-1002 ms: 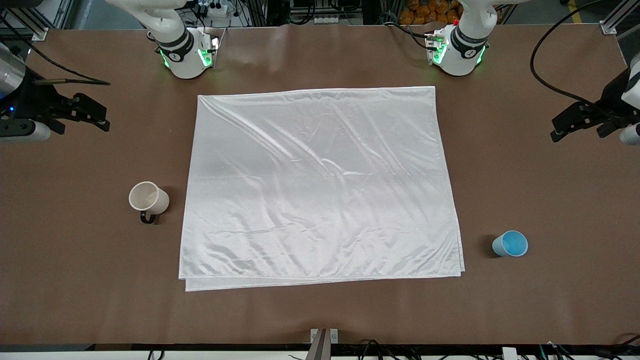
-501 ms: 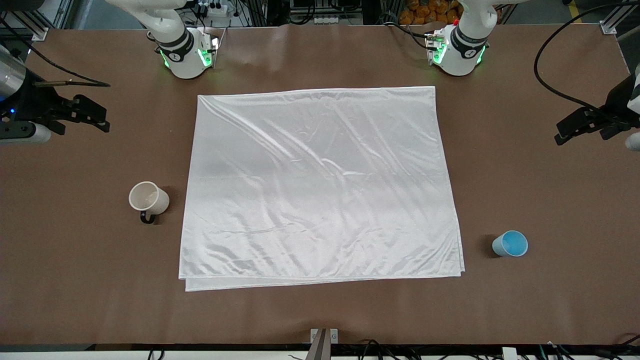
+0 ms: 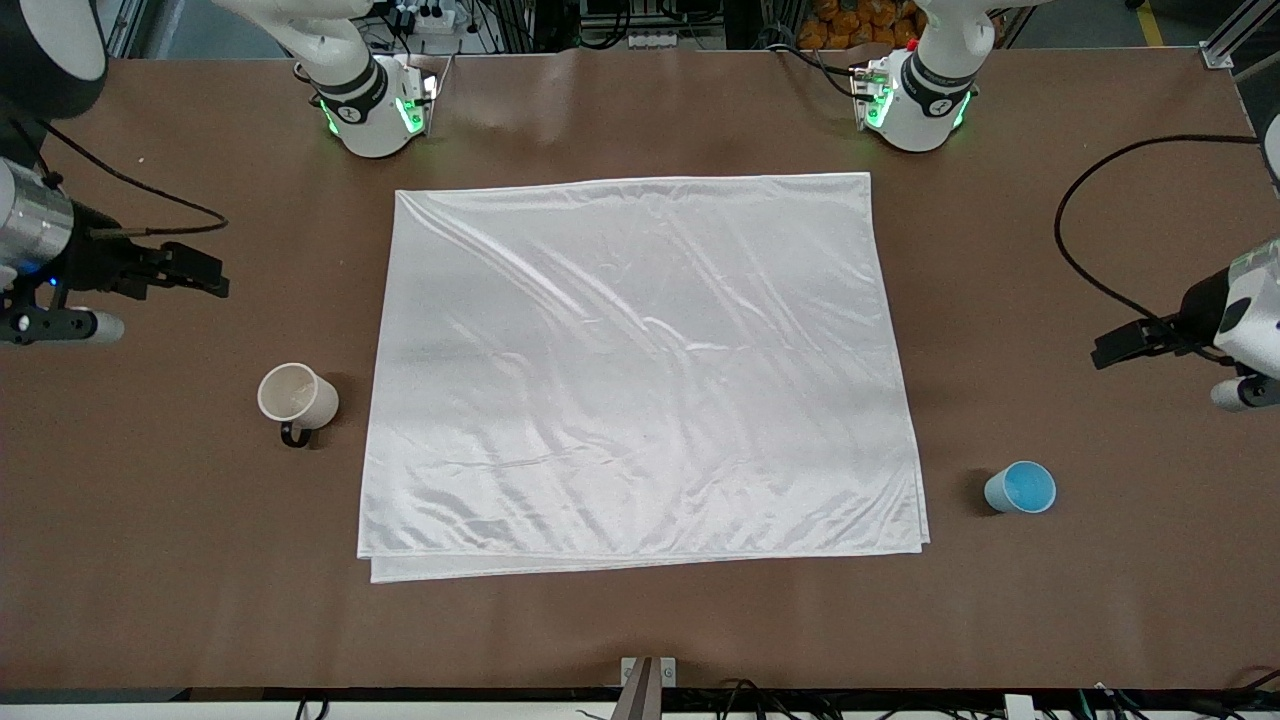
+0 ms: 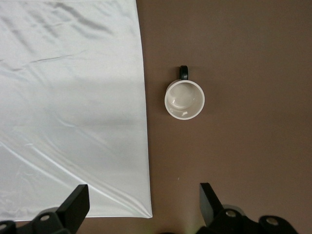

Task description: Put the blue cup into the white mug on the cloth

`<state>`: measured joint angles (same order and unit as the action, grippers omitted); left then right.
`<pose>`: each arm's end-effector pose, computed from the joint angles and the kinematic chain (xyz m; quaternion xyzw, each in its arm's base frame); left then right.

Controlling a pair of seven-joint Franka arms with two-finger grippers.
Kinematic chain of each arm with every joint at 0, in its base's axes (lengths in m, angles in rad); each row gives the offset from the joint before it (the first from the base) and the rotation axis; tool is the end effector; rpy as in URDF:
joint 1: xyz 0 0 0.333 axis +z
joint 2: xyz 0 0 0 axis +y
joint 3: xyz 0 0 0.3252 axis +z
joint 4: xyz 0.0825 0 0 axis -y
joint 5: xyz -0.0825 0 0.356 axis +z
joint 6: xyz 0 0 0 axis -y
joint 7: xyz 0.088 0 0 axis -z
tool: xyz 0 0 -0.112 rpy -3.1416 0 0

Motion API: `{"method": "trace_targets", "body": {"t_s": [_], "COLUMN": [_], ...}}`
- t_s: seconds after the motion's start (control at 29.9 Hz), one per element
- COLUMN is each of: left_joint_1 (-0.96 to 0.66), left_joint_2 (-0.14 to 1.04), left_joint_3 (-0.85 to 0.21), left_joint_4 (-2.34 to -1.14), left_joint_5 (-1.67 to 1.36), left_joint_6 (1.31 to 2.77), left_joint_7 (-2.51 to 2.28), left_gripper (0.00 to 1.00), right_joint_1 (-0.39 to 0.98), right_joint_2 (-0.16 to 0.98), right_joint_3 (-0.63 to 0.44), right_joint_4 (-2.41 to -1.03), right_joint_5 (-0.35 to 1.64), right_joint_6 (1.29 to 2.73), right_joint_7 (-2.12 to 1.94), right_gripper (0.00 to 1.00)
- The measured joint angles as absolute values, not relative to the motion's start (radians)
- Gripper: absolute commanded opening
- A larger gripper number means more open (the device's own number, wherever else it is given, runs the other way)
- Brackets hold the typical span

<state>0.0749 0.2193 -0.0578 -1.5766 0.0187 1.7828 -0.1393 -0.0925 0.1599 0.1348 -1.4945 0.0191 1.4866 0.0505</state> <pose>0.6030 0.0152 0.5205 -0.9970 -0.0767 0.0062 0.0032 0.5622 0.0201 0.5691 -0.9963 0.0040 0.0839 0.0164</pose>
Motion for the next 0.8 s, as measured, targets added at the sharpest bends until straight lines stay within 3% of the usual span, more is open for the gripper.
{"method": "trace_targets", "body": {"t_s": [0.5,0.8], "left_joint_1": [0.1,0.14], "left_joint_2": [0.399,0.442], "left_joint_3": [-0.057,-0.057], "left_joint_4": [-1.593,-1.614], "left_joint_5": [0.019,0.019], "left_joint_6": [1.95,2.025], "left_joint_7": [-0.139,-0.109], "left_gripper": [1.0,1.0], "right_joint_1": [-0.097,-0.097], "right_joint_2": [0.386,0.511], "right_joint_3": [0.133,0.132], "right_joint_4": [-1.498,-1.5], "right_joint_5": [-0.014,-0.076], "right_joint_6": [1.732,1.853], "right_joint_7": [0.05,0.05], "right_gripper": [1.0,1.0]}}
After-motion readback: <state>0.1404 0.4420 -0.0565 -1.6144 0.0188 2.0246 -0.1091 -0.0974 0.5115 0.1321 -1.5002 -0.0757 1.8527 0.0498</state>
